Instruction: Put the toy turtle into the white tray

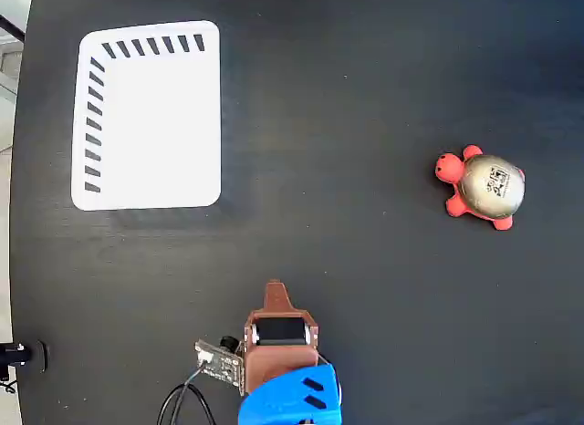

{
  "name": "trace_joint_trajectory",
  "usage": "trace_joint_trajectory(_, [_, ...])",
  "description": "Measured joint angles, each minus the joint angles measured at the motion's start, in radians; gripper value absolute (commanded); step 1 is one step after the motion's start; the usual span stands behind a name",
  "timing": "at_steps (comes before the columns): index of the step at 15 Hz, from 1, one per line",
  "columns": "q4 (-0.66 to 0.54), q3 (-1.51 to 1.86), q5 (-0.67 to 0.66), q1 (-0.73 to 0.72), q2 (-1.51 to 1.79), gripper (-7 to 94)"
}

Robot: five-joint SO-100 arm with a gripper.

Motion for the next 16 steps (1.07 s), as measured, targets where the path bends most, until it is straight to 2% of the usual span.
trace_joint_trajectory(16, [0.000, 0.000, 0.000, -0.015, 0.000, 1])
